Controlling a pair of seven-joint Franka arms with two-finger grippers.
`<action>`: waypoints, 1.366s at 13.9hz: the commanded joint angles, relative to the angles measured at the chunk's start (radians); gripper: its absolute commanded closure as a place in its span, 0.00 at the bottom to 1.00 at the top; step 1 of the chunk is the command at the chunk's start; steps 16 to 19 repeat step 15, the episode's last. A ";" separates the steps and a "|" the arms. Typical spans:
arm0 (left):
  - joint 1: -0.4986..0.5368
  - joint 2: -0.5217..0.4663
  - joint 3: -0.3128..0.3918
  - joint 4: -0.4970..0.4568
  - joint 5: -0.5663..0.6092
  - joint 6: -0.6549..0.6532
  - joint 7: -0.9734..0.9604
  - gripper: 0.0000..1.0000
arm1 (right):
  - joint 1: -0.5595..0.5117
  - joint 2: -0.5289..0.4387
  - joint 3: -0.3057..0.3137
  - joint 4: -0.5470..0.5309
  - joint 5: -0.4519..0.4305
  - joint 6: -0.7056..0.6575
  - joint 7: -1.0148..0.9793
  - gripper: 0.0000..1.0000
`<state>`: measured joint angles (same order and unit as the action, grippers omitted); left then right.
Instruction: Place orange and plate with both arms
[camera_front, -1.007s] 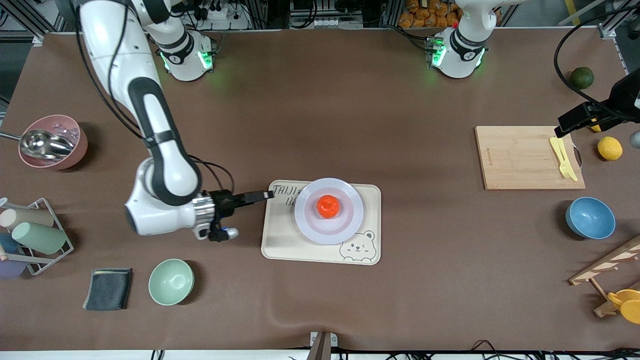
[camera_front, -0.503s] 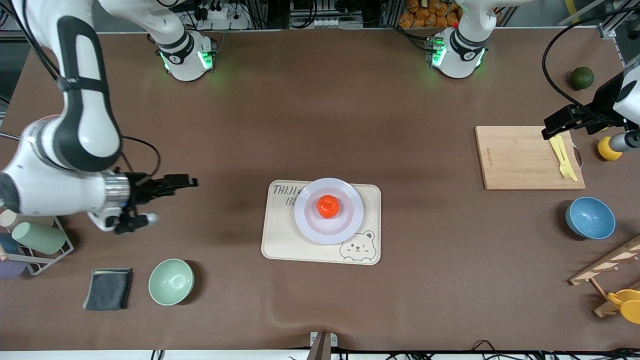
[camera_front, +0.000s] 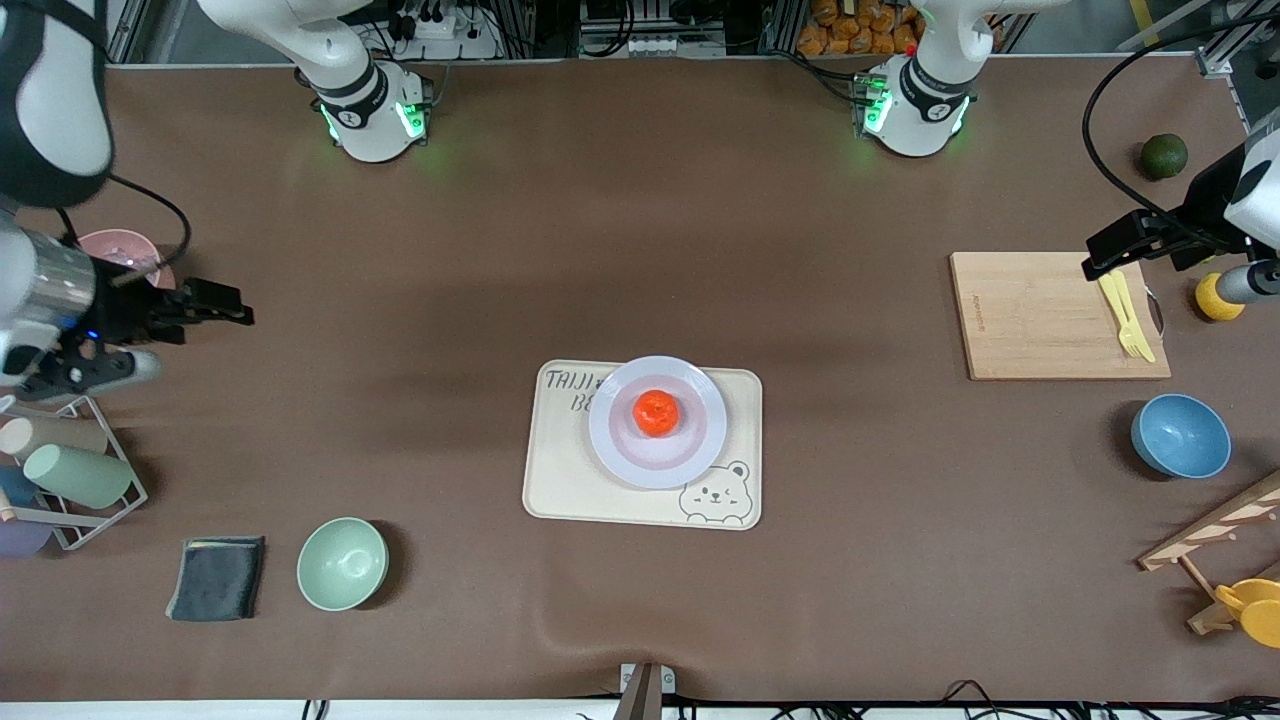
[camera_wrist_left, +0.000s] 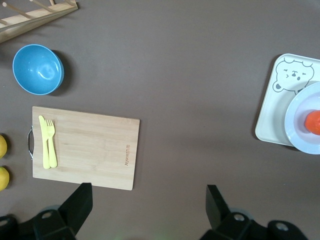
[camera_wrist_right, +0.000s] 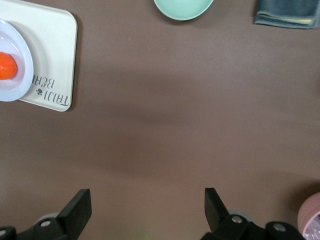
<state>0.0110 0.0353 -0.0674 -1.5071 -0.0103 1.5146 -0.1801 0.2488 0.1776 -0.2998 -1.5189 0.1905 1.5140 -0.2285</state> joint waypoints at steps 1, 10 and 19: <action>-0.005 -0.005 0.012 0.005 0.021 0.006 0.020 0.00 | -0.123 -0.101 0.186 -0.043 -0.125 0.015 0.119 0.00; -0.002 -0.005 0.018 0.033 0.021 -0.042 0.040 0.00 | -0.223 -0.253 0.242 -0.096 -0.183 -0.015 0.327 0.00; 0.001 -0.005 0.029 0.033 0.044 -0.074 0.040 0.00 | -0.217 -0.276 0.255 -0.083 -0.241 -0.023 0.319 0.00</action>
